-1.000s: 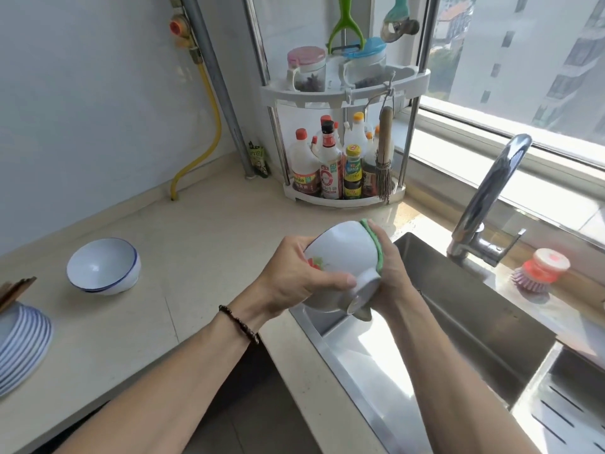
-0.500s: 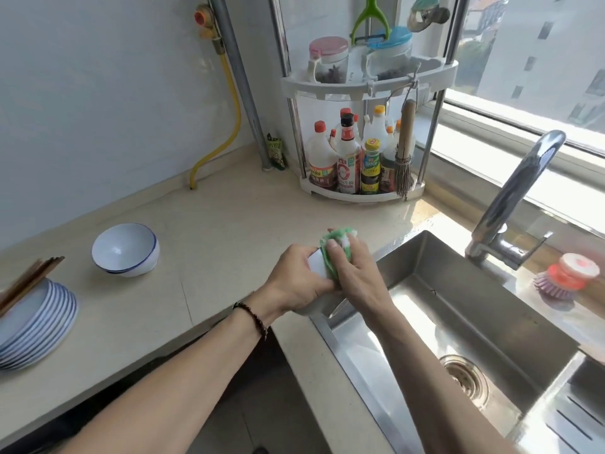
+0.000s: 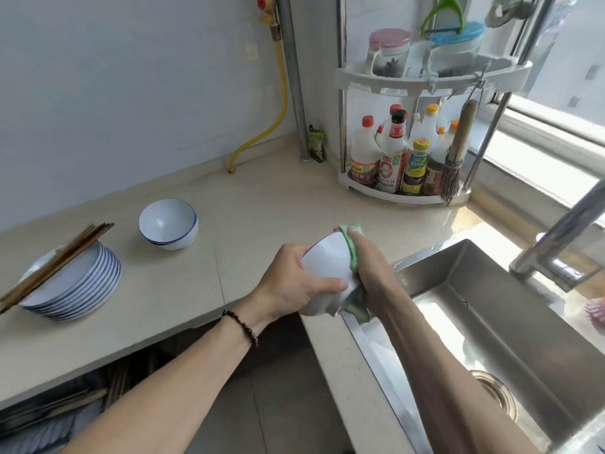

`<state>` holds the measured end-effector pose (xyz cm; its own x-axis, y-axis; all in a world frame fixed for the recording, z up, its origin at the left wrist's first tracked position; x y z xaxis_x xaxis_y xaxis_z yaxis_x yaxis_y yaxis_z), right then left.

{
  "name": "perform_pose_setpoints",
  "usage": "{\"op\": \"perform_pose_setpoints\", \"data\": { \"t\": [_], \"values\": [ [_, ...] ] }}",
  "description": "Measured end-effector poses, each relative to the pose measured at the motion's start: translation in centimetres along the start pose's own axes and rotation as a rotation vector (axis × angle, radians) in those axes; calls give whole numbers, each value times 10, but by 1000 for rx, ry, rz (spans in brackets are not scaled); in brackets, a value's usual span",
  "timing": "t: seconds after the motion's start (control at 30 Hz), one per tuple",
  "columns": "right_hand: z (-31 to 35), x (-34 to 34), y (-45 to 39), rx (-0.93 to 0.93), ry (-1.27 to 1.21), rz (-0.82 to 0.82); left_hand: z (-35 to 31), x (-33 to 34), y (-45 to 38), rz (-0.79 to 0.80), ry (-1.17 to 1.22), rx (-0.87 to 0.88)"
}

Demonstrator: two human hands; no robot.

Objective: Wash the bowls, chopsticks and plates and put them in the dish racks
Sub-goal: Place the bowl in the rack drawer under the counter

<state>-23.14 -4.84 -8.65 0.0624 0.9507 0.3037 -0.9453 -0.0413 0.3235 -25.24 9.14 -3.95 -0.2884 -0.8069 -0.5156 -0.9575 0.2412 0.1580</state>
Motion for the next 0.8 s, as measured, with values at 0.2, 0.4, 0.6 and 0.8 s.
{"op": "perform_pose_setpoints", "data": {
  "t": [0.2,0.4,0.6,0.8],
  "values": [
    [-15,73,19,-361,245,99,32,-44,22,-95,-117,-46],
    [-41,144,24,168,-198,158,84,-117,89,-272,634,-138],
    [-91,256,77,-65,2,124,150,-169,158,-651,977,-324],
    [-163,337,127,-279,370,231,215,-216,221,-794,816,-395]
  ]
}}
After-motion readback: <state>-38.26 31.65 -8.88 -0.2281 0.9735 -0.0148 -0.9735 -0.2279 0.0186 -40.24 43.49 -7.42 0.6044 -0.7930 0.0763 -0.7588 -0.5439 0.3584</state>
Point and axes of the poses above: each hand's wrist, its own y-axis away from the middle knuckle, its own x-axis out of the palm, z = x × y, the point moved 2 cm from there along -y, towards the middle knuckle, and after that the axes turned 10 degrees about -y, right-handed, at the moved point
